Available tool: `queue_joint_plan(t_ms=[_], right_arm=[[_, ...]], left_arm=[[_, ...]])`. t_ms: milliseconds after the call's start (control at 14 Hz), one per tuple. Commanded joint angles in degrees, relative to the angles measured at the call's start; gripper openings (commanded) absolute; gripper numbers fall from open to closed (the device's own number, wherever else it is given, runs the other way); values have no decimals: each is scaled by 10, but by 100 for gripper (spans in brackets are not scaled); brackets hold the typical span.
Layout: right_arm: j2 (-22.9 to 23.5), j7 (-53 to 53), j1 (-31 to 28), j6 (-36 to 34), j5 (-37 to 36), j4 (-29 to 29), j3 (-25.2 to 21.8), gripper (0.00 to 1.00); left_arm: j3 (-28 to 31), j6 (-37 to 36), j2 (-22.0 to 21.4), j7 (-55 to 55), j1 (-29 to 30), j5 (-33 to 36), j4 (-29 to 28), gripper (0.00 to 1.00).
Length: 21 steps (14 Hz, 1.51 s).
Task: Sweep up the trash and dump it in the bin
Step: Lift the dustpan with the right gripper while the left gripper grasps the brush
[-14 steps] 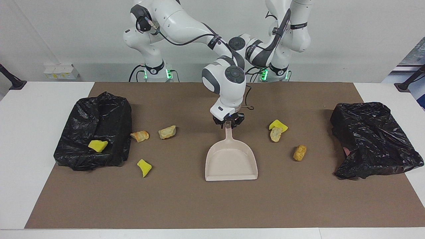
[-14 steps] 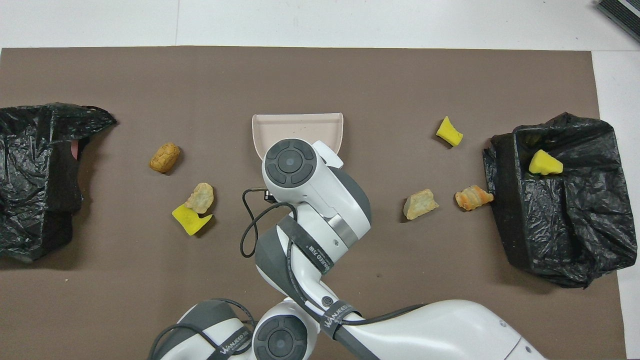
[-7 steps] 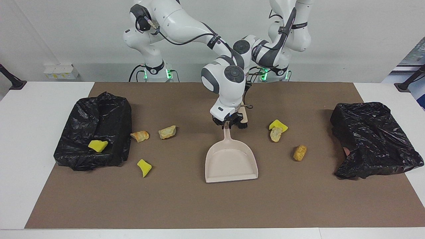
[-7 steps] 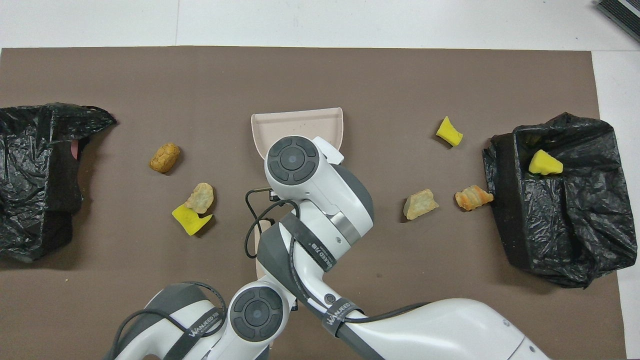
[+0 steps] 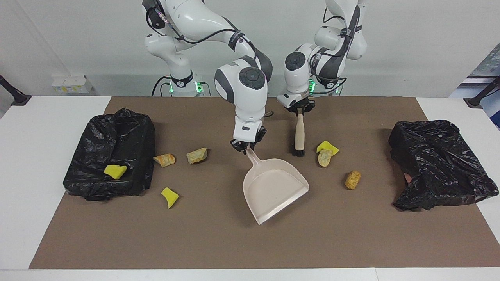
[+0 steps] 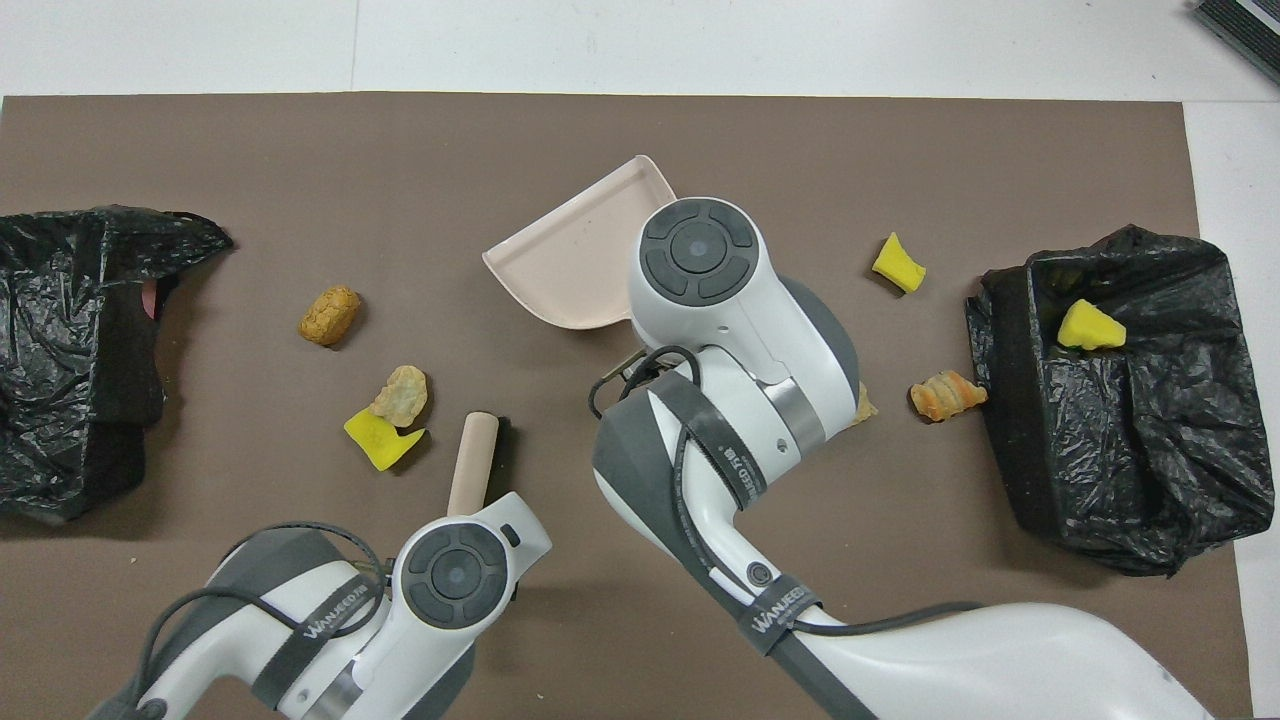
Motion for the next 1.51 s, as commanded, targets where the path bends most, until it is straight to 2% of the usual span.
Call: queue_joint_plan(t_ms=[0,215,358,645,1003,1147,1434], right_arm=[[-23,-106,-7,4,-33,-40,5,0],[-26,-166,-10,-4,-38,-46,4,0],[-25,-263,-17,-9,-81,-39,6,0],[-18,-464,-48,18,-76,-30,7,0],[-8,-492,-48,26,-73,-31,9,0],[12,-488,-41,29,-73,-28,10,0],[16,-487,-43,41,-62,-26,10,0]], left_arm=[[-1,-12,-18,48,64,12,13,0],[0,-2,-7,76,129,13,51,0],[0,0,0,134,191,12,83,0],[1,13,39,172,252,7,138,0],[1,36,67,259,337,-27,151,0],[1,46,91,258,354,-30,147,0],[1,50,102,227,351,-111,131,0]])
